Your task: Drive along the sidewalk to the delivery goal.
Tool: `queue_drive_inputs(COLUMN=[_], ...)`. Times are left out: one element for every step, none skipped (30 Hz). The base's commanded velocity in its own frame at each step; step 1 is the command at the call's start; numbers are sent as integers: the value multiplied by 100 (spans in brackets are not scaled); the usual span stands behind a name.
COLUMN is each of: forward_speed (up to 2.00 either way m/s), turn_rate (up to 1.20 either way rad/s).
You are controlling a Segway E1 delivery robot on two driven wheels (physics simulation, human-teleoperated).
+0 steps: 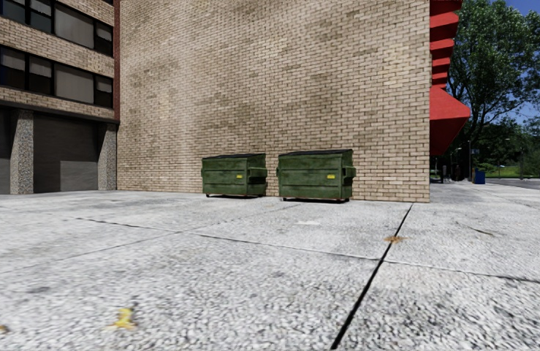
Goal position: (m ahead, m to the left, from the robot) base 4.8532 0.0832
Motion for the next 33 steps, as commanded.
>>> queue_drive_inputs(forward_speed=[196,196,196,196,196,196,196,196,196,196,196,196,196,196,196,196,196,196,196,196,196,196,196,195,195,195,195,195,195,194,193,193,193], turn_rate=[0,0,0,0,0,0,0,0,0,0,0,0,0,0,0,0,0,0,0,0,0,0,0,0,0,0,0,0,0,0,0,0,0])
